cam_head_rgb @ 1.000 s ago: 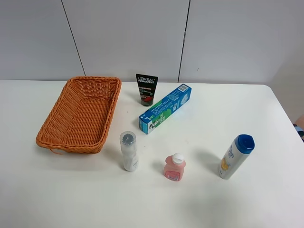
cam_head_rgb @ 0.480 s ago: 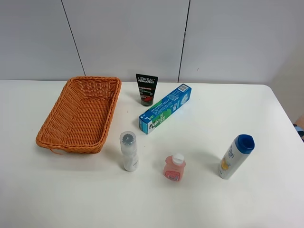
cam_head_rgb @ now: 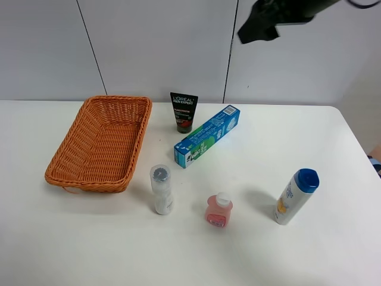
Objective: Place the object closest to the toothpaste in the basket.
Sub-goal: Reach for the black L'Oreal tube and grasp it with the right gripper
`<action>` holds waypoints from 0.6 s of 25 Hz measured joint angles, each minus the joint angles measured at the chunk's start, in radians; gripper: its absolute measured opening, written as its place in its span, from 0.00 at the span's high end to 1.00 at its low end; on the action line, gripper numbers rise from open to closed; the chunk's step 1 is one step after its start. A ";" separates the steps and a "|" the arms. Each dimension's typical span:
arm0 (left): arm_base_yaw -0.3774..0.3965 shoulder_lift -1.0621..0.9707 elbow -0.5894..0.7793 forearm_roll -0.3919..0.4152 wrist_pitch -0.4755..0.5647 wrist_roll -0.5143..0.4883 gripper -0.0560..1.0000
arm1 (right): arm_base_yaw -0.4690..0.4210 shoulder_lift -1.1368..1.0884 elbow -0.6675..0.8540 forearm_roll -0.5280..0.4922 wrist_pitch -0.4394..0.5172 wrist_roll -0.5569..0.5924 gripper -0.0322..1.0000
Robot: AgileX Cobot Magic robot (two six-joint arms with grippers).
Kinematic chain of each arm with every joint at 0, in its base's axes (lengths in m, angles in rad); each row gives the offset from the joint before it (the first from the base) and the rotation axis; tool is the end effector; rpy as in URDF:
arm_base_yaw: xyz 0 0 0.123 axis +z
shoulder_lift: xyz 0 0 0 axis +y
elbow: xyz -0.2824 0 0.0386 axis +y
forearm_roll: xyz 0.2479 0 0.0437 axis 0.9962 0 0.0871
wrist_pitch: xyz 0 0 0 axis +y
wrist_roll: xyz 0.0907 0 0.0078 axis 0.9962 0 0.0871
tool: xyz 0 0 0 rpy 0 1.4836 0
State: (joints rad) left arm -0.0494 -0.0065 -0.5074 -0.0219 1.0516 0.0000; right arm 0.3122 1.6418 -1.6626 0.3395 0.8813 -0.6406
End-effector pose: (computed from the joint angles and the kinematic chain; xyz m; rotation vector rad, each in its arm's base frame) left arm -0.0064 -0.0014 0.2799 0.0510 2.0209 -0.0574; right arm 0.3450 0.1360 0.3911 -0.9431 2.0942 0.2452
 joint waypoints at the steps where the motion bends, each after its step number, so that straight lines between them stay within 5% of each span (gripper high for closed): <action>1: 0.000 0.000 0.000 0.000 0.000 0.000 0.01 | 0.015 0.079 -0.066 0.003 0.016 -0.002 0.25; 8: 0.000 0.000 0.000 0.000 0.000 0.000 0.01 | 0.091 0.514 -0.408 -0.020 0.091 -0.020 0.25; 15: 0.000 0.000 0.000 0.000 0.000 0.000 0.01 | 0.107 0.723 -0.482 -0.021 0.066 -0.034 0.25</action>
State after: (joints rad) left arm -0.0494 -0.0065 -0.5074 -0.0219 1.0516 0.0000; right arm 0.4196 2.3649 -2.1445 0.3188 0.9476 -0.6743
